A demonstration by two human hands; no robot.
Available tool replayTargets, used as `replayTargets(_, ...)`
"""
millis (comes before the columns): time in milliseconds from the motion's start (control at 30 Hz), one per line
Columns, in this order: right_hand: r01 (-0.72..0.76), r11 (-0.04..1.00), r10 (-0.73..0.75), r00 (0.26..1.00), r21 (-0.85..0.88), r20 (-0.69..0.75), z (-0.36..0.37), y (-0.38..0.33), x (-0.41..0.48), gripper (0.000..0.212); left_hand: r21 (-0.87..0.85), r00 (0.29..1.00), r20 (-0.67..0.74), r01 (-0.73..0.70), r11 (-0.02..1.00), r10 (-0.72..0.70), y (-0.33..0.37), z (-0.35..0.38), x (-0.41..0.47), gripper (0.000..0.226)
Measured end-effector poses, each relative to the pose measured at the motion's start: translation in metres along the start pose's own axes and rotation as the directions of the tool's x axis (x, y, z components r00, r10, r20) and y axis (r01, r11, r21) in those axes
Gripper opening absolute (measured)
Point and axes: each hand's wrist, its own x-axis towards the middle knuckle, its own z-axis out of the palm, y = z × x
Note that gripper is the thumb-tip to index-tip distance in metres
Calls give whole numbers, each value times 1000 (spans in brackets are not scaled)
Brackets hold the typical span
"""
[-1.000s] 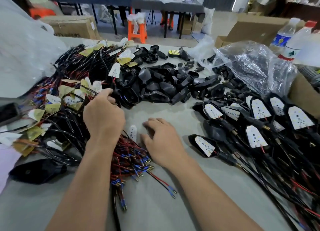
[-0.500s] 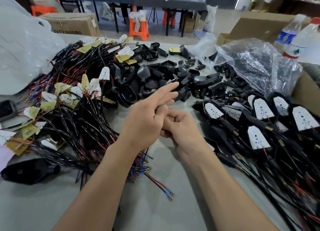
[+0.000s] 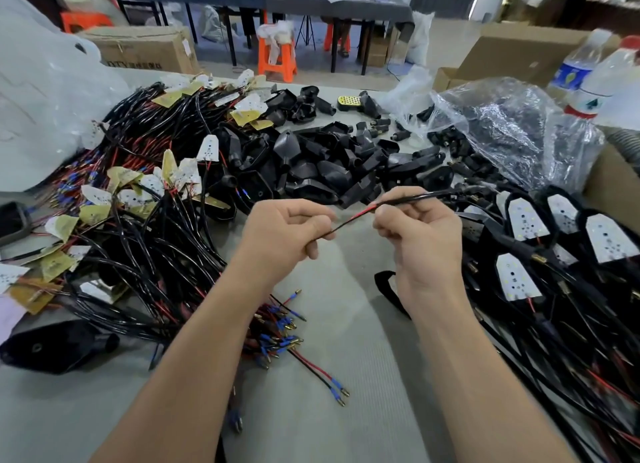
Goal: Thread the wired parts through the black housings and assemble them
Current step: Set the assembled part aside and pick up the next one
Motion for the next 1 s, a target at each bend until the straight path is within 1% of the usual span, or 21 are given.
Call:
replayTargets(33, 4, 1000, -4, 1000, -7, -15, 0, -1, 0, 21, -25, 1000, -12, 27, 999, -28, -1, -4, 1, 23)
replayTargets(100, -12, 1000, 13, 1000, 11, -26, 0, -1, 0, 22, -71, 998, 19, 54, 996, -53, -1, -13, 2, 21)
replayTargets(167, -37, 998, 38, 999, 46, -28, 1, -2, 0, 23, -74, 997, 46, 65, 995, -62, -2, -20, 3, 19)
replayTargets(233, -57, 996, 59, 998, 72, -29, 1, -3, 1, 24, 20, 998, -17, 61, 998, -61, -4, -26, 5, 19)
replayTargets(300, -83, 996, 84, 996, 42, -26, 2, 0, 1, 23, 202, 990, -139, 55, 978, -27, -10, -26, 7, 20)
replayTargets(367, -110, 992, 110, 994, -54, -1, 5, 6, -1, 22, 436, 977, -209, 48, 899, 50, -15, -21, 5, 18)
replayTargets(433, -119, 981, 123, 992, -154, 16, 8, 12, -4, 24, 619, 958, -227, 2, 786, 175, -15, -14, 1, 18)
replayTargets(500, -127, 973, 135, 990, -193, 28, 10, 15, -7, 26, 701, 928, -201, -87, 708, 313, -15, -11, 5, 33)
replayTargets(533, -137, 973, 147, 988, -186, 44, 11, 15, -8, 25, 720, 924, -186, -104, 686, 335, -15, -12, 9, 45)
replayTargets(600, -152, 976, 165, 983, -157, 79, 11, 14, -9, 24, 766, 948, -150, -68, 640, 281, -15, -17, 19, 66)
replayTargets(633, -152, 977, 167, 982, -148, 93, 10, 13, -9, 24, 814, 965, -128, -29, 580, 228, -17, -18, 23, 70)
replayTargets(667, -148, 978, 164, 981, -147, 104, 10, 13, -9, 24, 872, 978, -106, 5, 490, 178, -20, -19, 26, 72)
replayTargets(700, -143, 979, 160, 981, -148, 109, 9, 12, -9, 23, 916, 985, -84, 17, 400, 151, -23, -19, 27, 71)
replayTargets(733, -140, 979, 157, 981, -146, 110, 8, 12, -9, 23, 934, 986, -69, 10, 356, 154, -27, -17, 28, 70)
replayTargets(767, -139, 981, 154, 982, -138, 106, 7, 11, -8, 22, 925, 982, -76, 6, 379, 170, -29, -15, 27, 67)
replayTargets(833, -133, 984, 143, 986, -119, 88, 5, 9, -6, 20, 851, 966, -170, 43, 524, 196, -31, -11, 27, 65)
replayTargets(867, -130, 985, 139, 987, -110, 78, 5, 8, -5, 20, 818, 952, -232, 80, 570, 199, -32, -10, 27, 65)
replayTargets(900, -131, 986, 139, 988, -100, 73, 4, 6, -5, 20, 810, 936, -282, 114, 576, 211, -33, -10, 27, 64)
replayTargets(933, -135, 987, 141, 988, -87, 70, 4, 5, -5, 20, 826, 918, -317, 145, 544, 236, -33, -13, 26, 62)
replayTargets(967, -139, 987, 144, 987, -76, 71, 5, 5, -5, 19, 852, 906, -346, 195, 486, 243, -33, -15, 26, 58)
replayTargets(1000, -142, 988, 146, 986, -67, 74, 5, 4, -5, 19, 869, 905, -367, 251, 426, 217, -32, -18, 26, 53)
